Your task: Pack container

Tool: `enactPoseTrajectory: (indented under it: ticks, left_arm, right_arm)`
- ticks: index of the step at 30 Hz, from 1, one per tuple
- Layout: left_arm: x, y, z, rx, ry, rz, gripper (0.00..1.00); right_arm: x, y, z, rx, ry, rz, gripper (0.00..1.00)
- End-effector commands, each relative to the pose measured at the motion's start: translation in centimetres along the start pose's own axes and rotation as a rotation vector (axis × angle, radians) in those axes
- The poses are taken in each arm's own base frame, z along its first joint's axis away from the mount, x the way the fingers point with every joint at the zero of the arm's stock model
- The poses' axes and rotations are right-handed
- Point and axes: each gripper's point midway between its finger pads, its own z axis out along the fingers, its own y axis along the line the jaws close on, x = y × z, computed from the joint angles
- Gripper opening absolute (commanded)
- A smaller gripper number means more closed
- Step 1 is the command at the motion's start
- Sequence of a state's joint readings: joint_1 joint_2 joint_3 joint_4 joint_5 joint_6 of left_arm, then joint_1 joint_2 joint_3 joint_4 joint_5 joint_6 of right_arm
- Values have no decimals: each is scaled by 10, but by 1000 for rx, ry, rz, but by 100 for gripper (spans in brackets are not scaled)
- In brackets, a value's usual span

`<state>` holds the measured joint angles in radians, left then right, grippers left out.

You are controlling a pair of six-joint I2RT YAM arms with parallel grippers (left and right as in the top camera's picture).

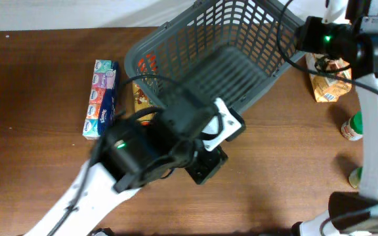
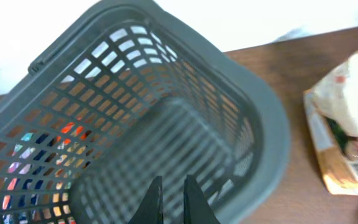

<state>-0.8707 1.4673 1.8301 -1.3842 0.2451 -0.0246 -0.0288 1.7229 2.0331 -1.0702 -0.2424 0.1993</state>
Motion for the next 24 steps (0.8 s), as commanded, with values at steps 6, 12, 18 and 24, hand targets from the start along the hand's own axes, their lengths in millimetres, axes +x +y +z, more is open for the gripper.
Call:
enactPoseTrajectory:
  ticks: [6, 12, 18, 24]
  left_arm:
    - [-2, 24, 46, -84, 122, 25, 2]
    - [1, 45, 64, -178, 184, 51, 2]
    - [2, 66, 67, -289, 209, 56, 2]
    - [2, 89, 60, -377, 209, 35, 2]
  right_arm:
    - [19, 1, 33, -34, 115, 19, 4]
    - [37, -7, 50, -17, 198, 40, 4]
    - [53, -13, 51, 11, 263, 51, 4]
    - [72, -16, 45, 27, 346, 73, 4]
